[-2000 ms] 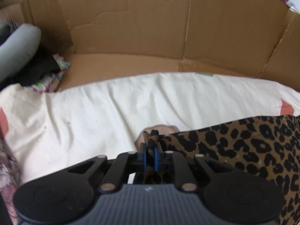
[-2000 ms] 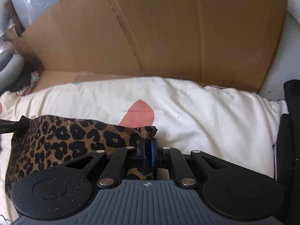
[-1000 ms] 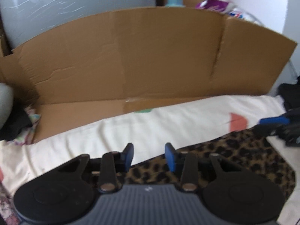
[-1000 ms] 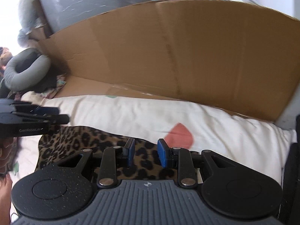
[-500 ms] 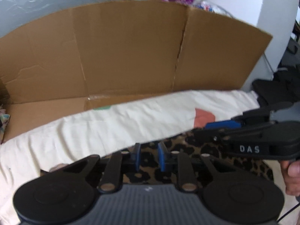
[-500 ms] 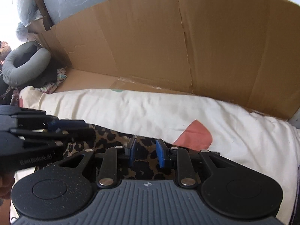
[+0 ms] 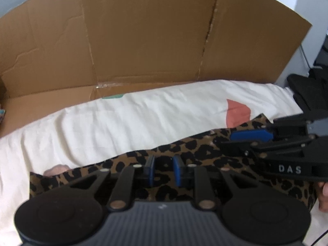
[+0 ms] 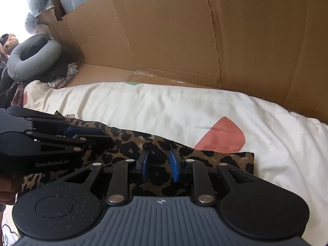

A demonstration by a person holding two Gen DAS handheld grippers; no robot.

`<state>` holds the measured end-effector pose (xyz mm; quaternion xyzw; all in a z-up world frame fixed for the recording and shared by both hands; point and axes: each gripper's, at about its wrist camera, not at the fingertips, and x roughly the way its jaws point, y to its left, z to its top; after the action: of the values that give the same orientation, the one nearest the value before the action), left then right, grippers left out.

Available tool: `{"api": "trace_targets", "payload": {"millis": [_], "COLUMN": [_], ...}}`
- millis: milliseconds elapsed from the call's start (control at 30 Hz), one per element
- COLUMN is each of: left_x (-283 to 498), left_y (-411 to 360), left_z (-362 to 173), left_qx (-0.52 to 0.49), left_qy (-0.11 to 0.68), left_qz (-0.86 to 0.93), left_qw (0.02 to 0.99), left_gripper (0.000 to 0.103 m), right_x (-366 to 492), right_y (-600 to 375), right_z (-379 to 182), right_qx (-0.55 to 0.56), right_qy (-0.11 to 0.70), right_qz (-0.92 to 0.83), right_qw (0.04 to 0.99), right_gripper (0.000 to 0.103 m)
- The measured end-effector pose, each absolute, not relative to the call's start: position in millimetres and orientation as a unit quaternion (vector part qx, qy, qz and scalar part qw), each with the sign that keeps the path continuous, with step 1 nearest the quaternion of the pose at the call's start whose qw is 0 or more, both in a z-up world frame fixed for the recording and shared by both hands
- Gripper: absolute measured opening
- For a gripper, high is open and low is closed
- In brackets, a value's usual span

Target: Fold clothes

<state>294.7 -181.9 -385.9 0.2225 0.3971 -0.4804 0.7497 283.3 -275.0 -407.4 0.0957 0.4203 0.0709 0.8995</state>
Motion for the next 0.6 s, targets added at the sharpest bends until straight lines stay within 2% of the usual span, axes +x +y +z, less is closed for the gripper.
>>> {"api": "trace_targets", "payload": {"millis": [600], "left_x": [292.7], "left_y": [-184.6], "left_z": [-392.1], "left_qx": [0.219], "left_qy": [0.412], "left_qz": [-0.476], "left_qw": [0.745], "left_gripper": [0.022], "right_x": [287.5], "right_y": [-275.6], "right_z": [-409.6], "right_qx": [0.086], "right_qy": [0.425], "right_qz": [0.083], "right_qw": [0.897], "right_gripper": [0.027]}}
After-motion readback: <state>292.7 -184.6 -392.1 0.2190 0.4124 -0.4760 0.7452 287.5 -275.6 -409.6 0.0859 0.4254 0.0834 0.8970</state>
